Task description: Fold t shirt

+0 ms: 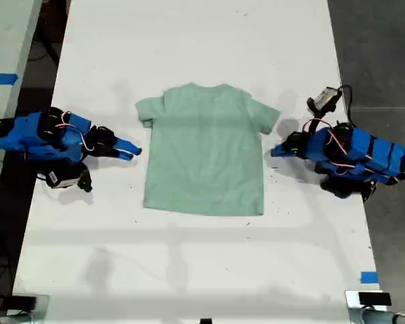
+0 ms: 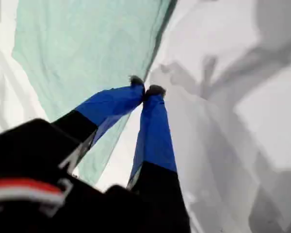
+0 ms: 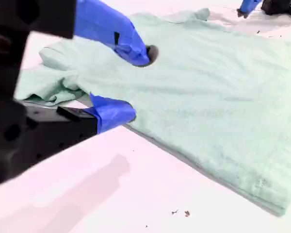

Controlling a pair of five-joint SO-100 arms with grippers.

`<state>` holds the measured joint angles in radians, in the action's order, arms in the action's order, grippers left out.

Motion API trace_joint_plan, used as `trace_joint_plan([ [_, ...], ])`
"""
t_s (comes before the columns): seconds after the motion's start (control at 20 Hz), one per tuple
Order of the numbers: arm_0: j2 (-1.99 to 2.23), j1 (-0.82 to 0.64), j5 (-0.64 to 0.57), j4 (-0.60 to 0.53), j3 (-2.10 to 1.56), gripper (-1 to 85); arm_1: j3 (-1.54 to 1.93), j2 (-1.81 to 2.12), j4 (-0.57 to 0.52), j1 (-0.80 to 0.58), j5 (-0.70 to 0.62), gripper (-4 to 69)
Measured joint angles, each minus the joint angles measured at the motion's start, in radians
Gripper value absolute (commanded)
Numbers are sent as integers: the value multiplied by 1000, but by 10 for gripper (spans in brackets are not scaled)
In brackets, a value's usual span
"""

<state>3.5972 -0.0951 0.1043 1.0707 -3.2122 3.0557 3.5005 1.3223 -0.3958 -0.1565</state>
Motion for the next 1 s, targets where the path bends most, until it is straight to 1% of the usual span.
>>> trace_joint_plan([
  [0.05, 0, 0, 0, 0, 0, 150, 0, 0, 3, -3, 23, 15],
  [0.3, 0, 0, 0, 0, 0, 150, 0, 0, 3, -2, 38, 15],
  [0.4, 0, 0, 0, 0, 0, 150, -31, 2, 28, -48, -44, 12],
  [0.45, 0, 0, 0, 0, 0, 150, -81, -3, 80, -106, -84, 29],
  [0.5, 0, 0, 0, 0, 0, 150, -161, -12, 132, -193, -135, 70],
  [0.6, 0, 0, 0, 0, 0, 150, -356, -150, 147, -367, -244, 150],
  [0.65, 0, 0, 0, 0, 0, 150, -471, -282, 138, -420, -301, 188],
  [0.7, 0, 0, 0, 0, 0, 150, -586, -440, 129, -460, -351, 208],
  [0.8, 0, 0, 0, 0, 0, 150, -782, -781, 89, -518, -423, 221],
  [0.9, 0, 0, 0, 0, 0, 150, -833, -1031, -2, -598, -472, 231],
  [1.0, 0, 0, 0, 0, 0, 150, -836, -1232, -127, -658, -500, 235],
])
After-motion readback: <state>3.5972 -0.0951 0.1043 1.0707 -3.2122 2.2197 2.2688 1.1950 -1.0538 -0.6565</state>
